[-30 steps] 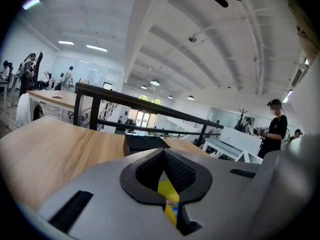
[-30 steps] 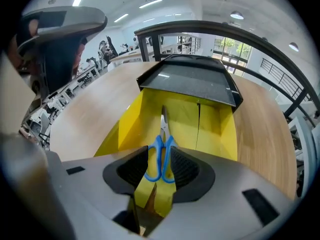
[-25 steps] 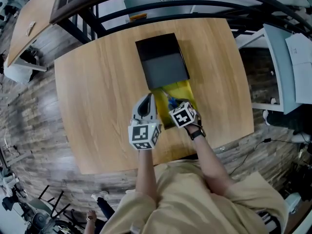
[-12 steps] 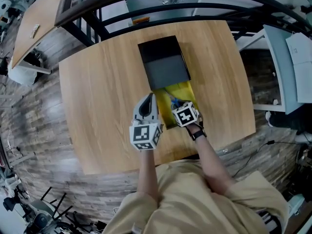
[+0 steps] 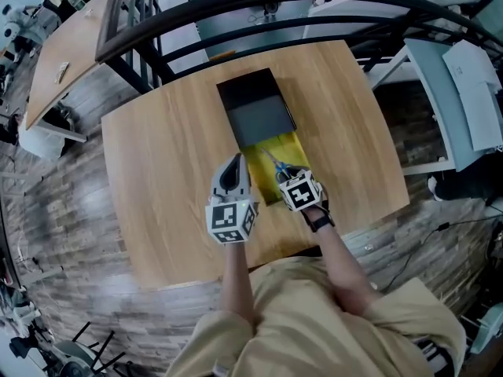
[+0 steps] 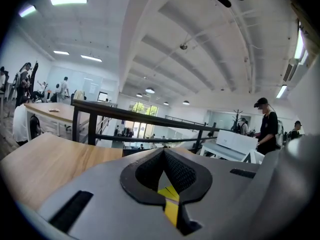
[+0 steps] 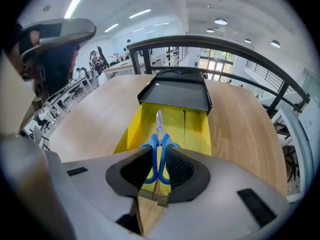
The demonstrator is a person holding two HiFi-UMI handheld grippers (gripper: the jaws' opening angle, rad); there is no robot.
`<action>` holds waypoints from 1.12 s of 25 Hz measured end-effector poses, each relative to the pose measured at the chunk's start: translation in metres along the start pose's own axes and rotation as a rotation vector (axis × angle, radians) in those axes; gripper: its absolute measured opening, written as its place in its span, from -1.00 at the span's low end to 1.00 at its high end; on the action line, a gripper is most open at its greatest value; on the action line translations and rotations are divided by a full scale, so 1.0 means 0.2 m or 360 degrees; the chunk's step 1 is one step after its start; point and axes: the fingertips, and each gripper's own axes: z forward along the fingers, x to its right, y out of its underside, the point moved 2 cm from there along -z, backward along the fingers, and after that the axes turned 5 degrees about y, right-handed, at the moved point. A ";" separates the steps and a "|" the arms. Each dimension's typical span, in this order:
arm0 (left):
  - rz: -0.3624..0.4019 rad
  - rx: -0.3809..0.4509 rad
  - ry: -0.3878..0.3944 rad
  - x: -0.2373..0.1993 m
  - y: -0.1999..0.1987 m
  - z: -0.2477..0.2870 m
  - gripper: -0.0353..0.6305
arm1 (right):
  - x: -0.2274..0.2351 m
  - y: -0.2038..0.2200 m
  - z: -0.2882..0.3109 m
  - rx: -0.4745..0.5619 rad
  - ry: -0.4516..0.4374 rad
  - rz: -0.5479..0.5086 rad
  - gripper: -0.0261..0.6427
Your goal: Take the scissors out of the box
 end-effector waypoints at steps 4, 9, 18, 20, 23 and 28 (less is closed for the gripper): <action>0.0047 0.0037 0.0024 0.06 -0.07 -0.09 -0.89 | 0.01 -0.08 -0.19 0.0168 0.0072 -0.0010 -0.67; 0.0123 0.0087 0.0038 0.13 -0.15 -0.22 -0.88 | -0.01 -0.15 -0.43 0.0361 0.0142 0.0017 -0.67; 0.0244 0.0164 -0.0013 0.20 -0.32 -0.43 -0.88 | -0.12 -0.33 -0.86 0.0856 0.0201 0.0058 -0.67; 0.0265 0.0190 -0.0011 0.22 -0.35 -0.46 -0.88 | -0.14 -0.34 -0.93 0.0917 0.0232 0.0036 -0.67; 0.0294 0.0219 -0.0007 0.25 -0.39 -0.51 -0.88 | -0.16 -0.37 -1.03 0.1000 0.0262 0.0031 -0.67; 0.0329 0.0276 0.0000 0.28 -0.47 -0.58 -0.88 | -0.19 -0.42 -1.18 0.1135 0.0312 0.0030 -0.67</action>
